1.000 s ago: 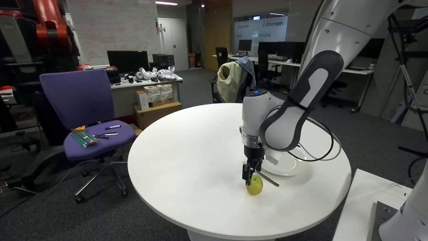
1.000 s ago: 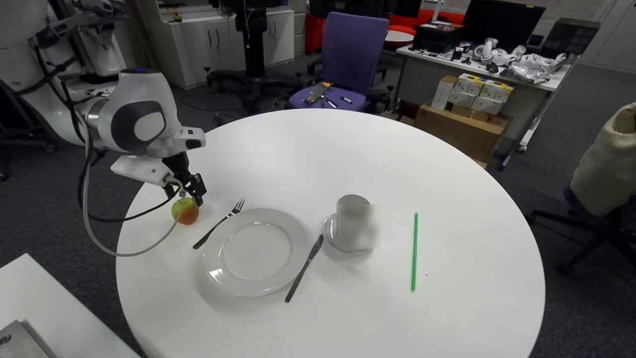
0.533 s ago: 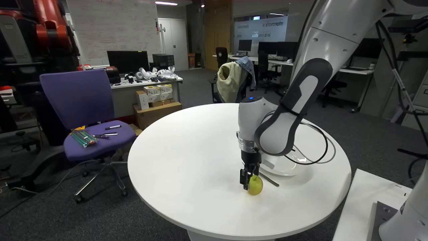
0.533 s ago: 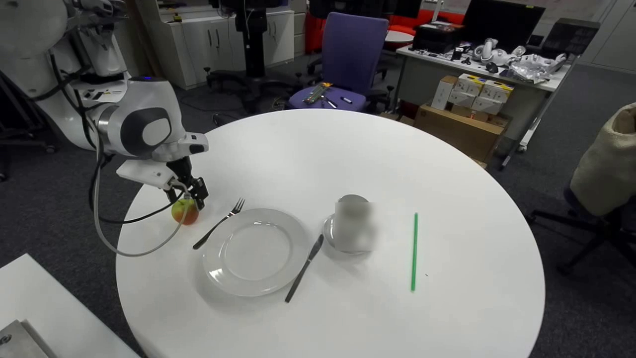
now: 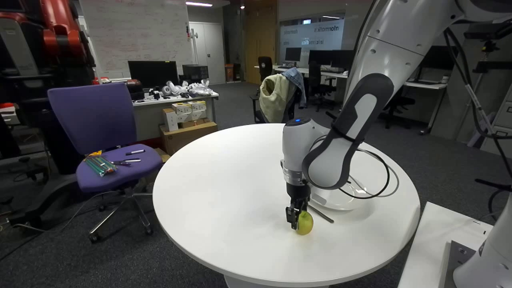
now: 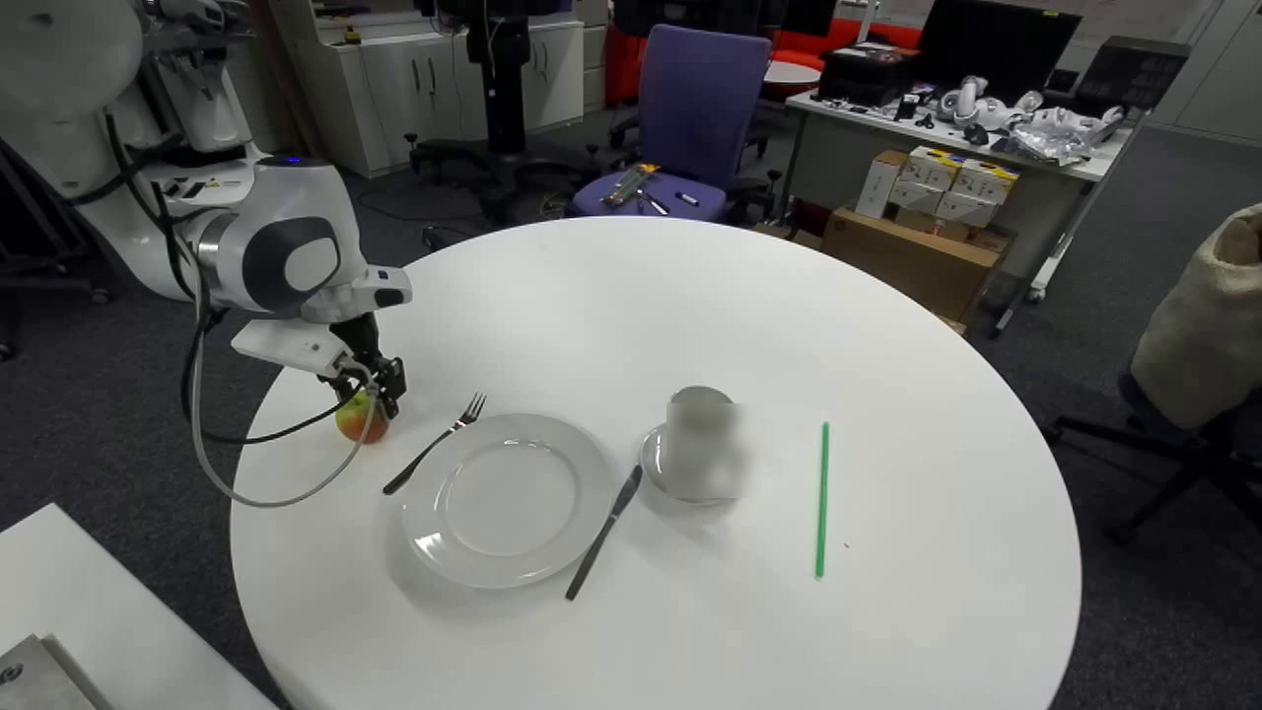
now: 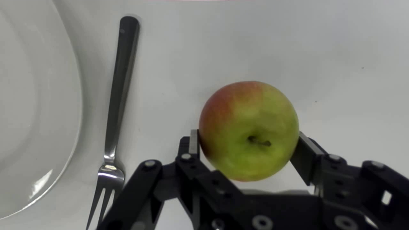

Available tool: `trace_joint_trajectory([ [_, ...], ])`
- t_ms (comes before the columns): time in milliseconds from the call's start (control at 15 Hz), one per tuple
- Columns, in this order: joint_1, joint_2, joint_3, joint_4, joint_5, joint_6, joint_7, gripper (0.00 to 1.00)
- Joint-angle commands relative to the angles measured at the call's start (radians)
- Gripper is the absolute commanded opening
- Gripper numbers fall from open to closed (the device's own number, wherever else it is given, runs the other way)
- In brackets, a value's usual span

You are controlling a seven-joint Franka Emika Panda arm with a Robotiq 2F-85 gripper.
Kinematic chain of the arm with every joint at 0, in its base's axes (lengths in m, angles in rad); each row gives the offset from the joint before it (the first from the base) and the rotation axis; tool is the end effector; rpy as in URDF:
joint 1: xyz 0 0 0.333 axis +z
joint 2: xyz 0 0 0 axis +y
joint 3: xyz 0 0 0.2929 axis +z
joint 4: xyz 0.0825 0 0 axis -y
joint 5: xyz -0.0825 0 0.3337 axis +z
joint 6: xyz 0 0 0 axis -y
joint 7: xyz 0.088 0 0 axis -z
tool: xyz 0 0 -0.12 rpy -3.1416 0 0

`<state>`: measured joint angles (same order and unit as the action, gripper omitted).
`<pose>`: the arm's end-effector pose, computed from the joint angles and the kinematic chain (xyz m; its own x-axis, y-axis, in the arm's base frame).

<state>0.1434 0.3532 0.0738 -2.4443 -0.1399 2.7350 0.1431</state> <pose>0.4371 0.1035 0.1682 0.9785 0.1980 -0.0576 0.2000 -0.9793 0.0304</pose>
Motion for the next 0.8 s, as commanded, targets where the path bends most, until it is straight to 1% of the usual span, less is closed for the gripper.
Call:
trace_joint_trajectory([
  [0, 0.013, -0.003, -0.012, 0.007, -0.004, -0.002, -0.022, 0.47],
  [200, 0.016, -0.017, -0.016, -0.004, -0.01, 0.0, -0.017, 0.47],
  [733, 0.014, -0.106, -0.047, -0.057, -0.029, 0.009, 0.0, 0.47],
])
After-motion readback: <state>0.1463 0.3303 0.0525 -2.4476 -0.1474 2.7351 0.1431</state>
